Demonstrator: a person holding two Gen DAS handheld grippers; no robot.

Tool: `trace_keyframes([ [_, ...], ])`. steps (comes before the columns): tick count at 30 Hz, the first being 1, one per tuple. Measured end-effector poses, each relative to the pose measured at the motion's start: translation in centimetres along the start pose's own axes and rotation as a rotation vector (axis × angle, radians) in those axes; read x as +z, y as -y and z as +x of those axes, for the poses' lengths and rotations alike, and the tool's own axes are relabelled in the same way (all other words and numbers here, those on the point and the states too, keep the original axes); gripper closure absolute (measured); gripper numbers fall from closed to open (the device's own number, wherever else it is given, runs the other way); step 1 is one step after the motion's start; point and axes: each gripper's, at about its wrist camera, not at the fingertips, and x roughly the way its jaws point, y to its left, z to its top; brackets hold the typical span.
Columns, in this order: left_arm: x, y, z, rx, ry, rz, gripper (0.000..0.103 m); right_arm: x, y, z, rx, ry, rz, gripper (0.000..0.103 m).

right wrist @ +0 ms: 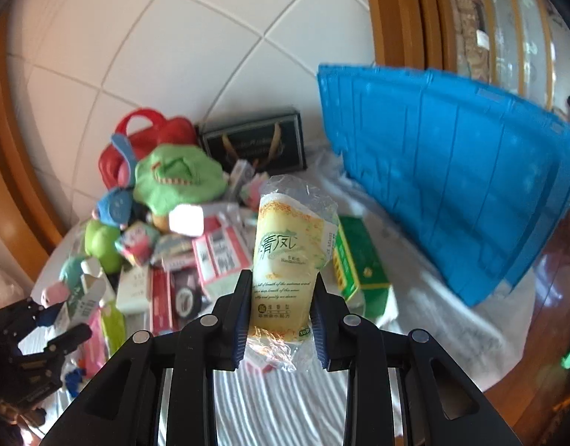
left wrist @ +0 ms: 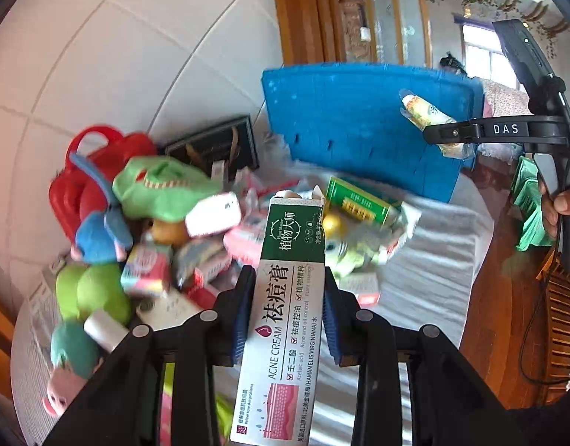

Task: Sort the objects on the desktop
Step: 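Carry both items into the blue crate and open both tools to release them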

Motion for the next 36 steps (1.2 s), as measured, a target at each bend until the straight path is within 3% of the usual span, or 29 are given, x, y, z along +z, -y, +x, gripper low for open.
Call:
trace_keyframes([
  [6,12.6,5.5,2.0,-0.088,0.210,0.084,0.070,7.5,5.2,-7.7,-0.095,0.255,-0.011,0.075],
  [10,21.3,10.6,5.2,-0.157,0.310,0.120,0.070,12.1,11.0,-8.8,-0.164,0.328,0.007,0.075],
  [15,29.0,16.7,11.2,-0.215,0.315,0.114,0.070,16.1,19.4,-6.3,-0.194,0.311,0.060,0.074],
  [18,32.5,19.2,14.8,-0.235,0.288,0.093,0.069,17.8,23.9,-4.5,-0.205,0.294,0.104,0.067],
  [20,34.7,20.2,16.8,-0.235,0.258,0.068,0.063,18.7,26.5,-3.9,-0.215,0.289,0.123,0.056],
  [22,36.3,21.0,18.0,-0.191,0.244,0.053,0.034,19.2,28.5,-3.7,-0.224,0.297,0.138,0.048],
  [24,37.2,21.2,18.4,-0.153,0.266,0.027,0.018,19.4,29.9,-3.8,-0.223,0.312,0.149,0.027],
  [25,37.4,21.2,18.5,-0.151,0.272,0.015,0.017,19.4,30.5,-3.8,-0.222,0.318,0.148,0.016],
  [30,36.5,21.0,17.6,-0.093,0.298,-0.019,0.017,18.6,31.6,-4.4,-0.179,0.343,0.143,0.015],
  [36,33.4,20.4,15.3,0.013,0.304,-0.024,0.017,16.6,30.5,-5.5,-0.118,0.363,0.091,0.014],
])
